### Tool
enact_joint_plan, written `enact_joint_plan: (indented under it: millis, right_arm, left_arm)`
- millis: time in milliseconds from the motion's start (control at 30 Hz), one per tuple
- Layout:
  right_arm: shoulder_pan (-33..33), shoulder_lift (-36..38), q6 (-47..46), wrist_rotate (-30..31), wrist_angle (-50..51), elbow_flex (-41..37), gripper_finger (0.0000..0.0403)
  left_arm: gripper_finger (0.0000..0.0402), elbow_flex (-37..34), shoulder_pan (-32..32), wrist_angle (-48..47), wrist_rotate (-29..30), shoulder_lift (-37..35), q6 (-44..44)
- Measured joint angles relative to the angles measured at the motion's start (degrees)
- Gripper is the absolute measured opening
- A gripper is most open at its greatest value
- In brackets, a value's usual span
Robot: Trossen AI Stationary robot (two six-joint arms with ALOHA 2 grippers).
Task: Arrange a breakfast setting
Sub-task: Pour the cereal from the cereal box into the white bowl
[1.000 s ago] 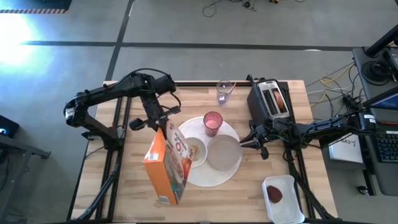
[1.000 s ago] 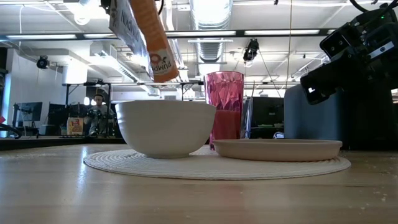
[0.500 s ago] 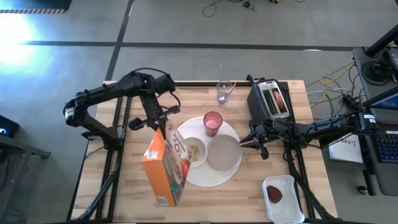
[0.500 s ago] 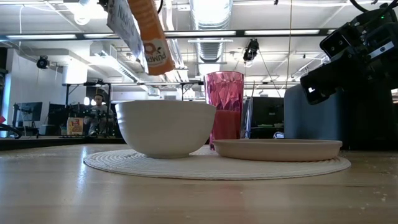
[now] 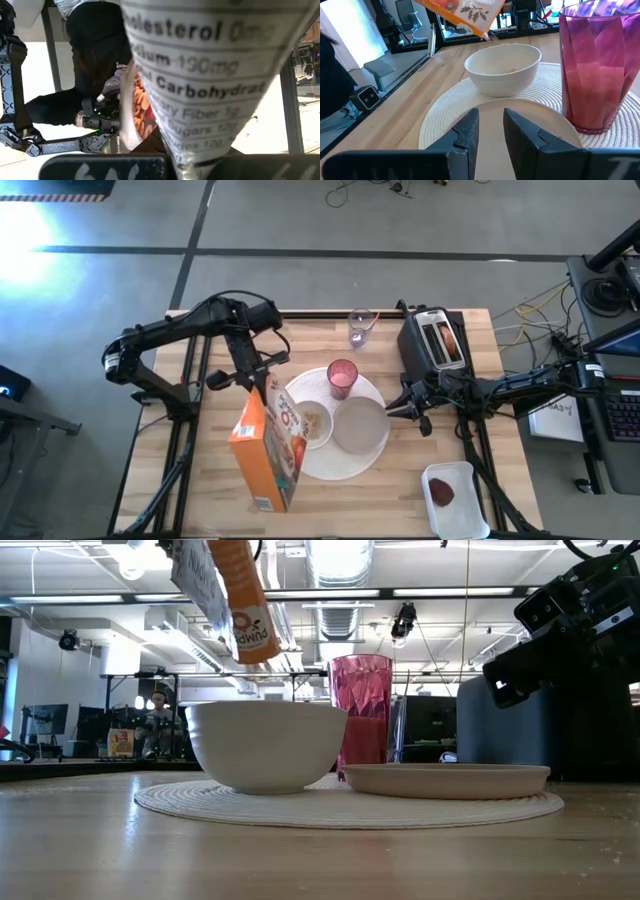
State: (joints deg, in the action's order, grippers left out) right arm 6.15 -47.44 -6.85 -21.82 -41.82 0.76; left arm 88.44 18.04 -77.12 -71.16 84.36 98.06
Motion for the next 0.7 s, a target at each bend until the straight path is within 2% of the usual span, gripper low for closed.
enact_joint_plan:
  millis: [700]
  right_arm:
    - [0.0,0.0,0.0,0.0,0.0,0.0,0.0082]
  left_arm:
    - [0.0000,0.0,0.1,-0.3,2.4,-0.1,0.3]
